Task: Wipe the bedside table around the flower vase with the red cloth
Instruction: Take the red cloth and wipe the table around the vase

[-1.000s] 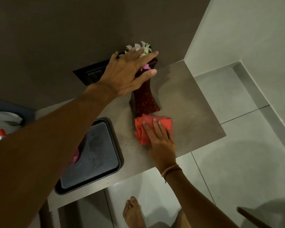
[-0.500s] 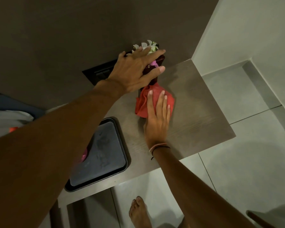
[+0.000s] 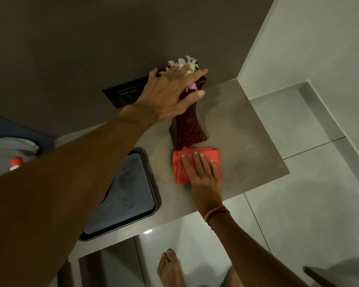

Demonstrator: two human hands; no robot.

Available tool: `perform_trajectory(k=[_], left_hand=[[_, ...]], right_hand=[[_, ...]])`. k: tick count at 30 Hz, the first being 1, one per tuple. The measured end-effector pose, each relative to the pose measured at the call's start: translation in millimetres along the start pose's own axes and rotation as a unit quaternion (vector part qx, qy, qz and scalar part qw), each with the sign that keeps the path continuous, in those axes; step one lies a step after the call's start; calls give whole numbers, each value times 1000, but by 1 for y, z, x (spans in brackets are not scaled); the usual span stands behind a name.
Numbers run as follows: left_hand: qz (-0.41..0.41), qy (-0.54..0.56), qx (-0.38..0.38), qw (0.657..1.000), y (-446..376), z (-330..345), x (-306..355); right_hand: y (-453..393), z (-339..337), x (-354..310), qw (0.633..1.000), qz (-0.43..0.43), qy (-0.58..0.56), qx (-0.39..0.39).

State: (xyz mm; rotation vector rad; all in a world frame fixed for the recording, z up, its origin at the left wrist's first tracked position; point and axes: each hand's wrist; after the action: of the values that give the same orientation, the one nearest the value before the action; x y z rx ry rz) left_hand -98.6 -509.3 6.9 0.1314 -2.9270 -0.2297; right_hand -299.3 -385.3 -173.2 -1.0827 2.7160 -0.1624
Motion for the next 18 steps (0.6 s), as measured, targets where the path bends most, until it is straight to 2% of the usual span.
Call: perform_trajectory(k=[2,4,6,7,12,15,18], left_hand=[[-2,1,0,1000,0,0,0],[-3,2,1,1000,1,1,1],[1,-2,5,1000,2,1,2],[3,-5,9,1000,3,1,2],[-1,-5,-1,1000,3,-1,2],[-1,-12,3,1000,5,0,4],[4,-21,0,1000,9,2,6]], right_hand=[[3,-9,-3,995,46,-74,55],[-6,-21,-5,967,140,-178,112],[-24,-30,-5,942,208,-207,161],[-34,-32,-6,941,219,-200,161],[-58,-14,-24,974,162,-157,4],[-43,-6,-31,975,150,-160,-34],[-24,-9,-29,978,91,-174,-65]])
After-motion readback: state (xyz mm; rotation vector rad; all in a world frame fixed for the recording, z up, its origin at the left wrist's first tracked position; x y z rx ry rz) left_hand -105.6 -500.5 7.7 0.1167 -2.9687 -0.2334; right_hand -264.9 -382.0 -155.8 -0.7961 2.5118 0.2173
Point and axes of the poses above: each hand's wrist, its own y-axis away from the middle knuckle, its own z-axis out of the palm, x = y × z, and after that the axes turned 10 degrees about -z, right-handed
